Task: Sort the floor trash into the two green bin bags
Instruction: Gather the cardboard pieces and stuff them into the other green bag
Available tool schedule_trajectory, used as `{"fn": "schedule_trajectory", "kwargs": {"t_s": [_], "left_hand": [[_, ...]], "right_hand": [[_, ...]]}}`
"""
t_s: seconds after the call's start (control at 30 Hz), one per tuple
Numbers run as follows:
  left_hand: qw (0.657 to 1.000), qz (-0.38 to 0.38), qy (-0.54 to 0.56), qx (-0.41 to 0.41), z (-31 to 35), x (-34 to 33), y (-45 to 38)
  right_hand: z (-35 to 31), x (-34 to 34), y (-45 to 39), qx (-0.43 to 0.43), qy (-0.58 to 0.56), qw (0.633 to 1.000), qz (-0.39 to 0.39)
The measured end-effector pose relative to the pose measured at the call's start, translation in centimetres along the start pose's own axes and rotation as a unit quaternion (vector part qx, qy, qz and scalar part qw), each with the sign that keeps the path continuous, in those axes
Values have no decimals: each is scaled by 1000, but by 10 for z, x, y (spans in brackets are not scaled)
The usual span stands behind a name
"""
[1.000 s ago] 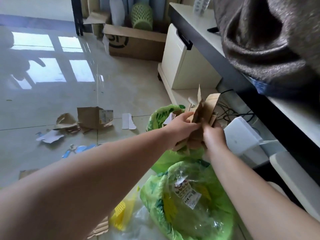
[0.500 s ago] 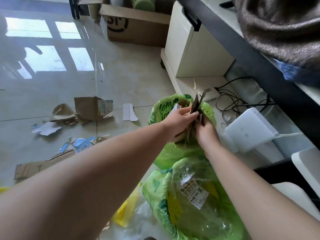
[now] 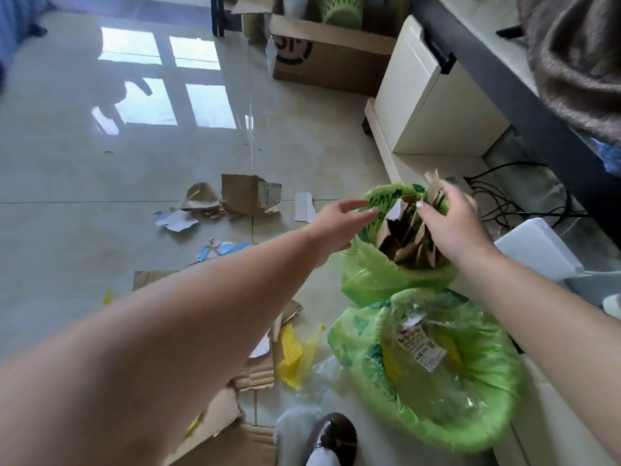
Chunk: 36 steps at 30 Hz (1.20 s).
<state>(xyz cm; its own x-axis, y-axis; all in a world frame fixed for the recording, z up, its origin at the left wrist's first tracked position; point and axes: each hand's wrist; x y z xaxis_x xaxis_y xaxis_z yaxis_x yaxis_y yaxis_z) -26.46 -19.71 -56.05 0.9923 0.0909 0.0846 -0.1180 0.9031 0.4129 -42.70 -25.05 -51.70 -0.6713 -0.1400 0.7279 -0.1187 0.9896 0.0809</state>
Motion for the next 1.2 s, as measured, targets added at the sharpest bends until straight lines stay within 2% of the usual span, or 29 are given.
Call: {"fn": "schedule_trajectory", "kwargs": {"t_s": [0.13, 0.3, 0.57, 0.87, 1.07, 1.2], "left_hand": [[999, 35, 31, -8, -5, 46, 46], [998, 61, 26, 11, -42, 112, 112], [984, 138, -35, 106, -118, 197, 160], [969, 149, -112, 159, -177, 221, 116], [952, 131, -222, 167, -210, 233, 60], [920, 111, -335, 170, -234, 237, 20]], "right_hand": [[-48, -14, 41, 54, -9, 998, -22], [-78, -62, 107, 73, -13, 993, -96], [-75, -145, 166, 5, -17, 980, -196], [-37, -212, 122, -81, 40, 965, -246], [-3, -263, 83, -104, 99, 948, -285], [20, -296, 57, -86, 151, 935, -310]]}}
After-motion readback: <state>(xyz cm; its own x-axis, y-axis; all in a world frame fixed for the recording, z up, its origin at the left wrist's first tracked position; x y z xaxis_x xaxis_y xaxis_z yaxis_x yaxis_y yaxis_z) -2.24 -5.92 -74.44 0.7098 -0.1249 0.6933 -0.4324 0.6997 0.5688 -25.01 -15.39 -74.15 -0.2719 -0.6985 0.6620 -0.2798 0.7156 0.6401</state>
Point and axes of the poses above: each hand's wrist, its own y-axis away from the middle knuckle, its own x-axis out of the back of the hand, z = x × y, and after that the axes turned 5 degrees about -y, right-handed
